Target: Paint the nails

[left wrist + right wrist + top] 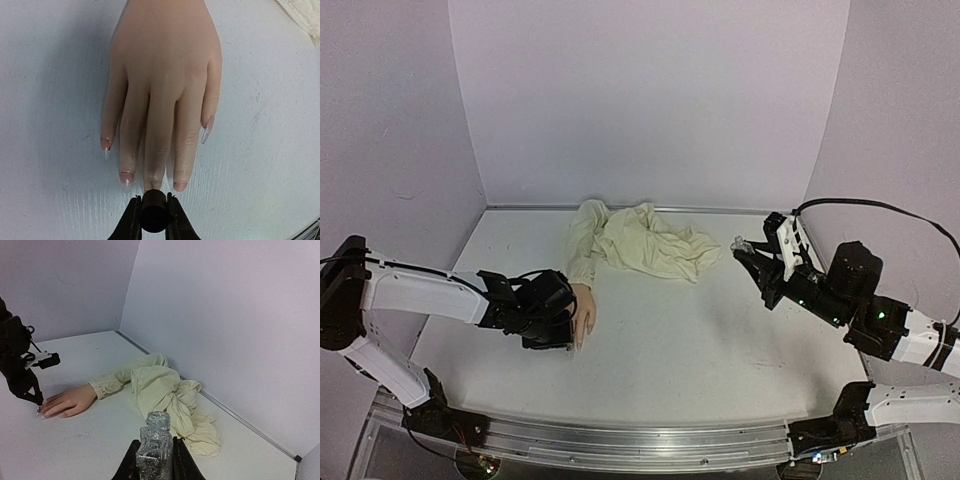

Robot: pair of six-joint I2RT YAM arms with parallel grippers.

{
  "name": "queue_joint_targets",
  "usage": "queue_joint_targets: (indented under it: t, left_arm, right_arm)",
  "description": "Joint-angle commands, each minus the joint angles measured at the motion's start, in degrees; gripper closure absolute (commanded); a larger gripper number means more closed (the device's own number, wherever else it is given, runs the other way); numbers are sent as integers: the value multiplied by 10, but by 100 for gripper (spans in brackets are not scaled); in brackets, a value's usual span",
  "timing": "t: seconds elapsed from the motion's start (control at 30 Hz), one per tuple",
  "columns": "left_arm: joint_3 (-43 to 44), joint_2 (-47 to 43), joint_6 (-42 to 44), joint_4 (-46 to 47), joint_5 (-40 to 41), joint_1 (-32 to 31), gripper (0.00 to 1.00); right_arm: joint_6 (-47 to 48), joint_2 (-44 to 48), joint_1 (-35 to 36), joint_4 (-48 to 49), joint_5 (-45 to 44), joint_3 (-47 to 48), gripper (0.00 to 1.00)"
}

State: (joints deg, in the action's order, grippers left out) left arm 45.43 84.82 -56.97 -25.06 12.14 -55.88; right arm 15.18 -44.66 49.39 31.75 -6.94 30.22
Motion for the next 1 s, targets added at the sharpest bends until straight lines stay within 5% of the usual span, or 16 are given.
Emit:
queue_joint_targets:
  t: [0.0,0.97]
  left_arm:
    - [25,5,5,16,-1,0,100]
    - [-10,-3,-22,24,-16,0,100]
  right_arm:
    - [-2,6,-4,45,-9,0,100]
    - [-4,4,-4,47,-5,-4,100]
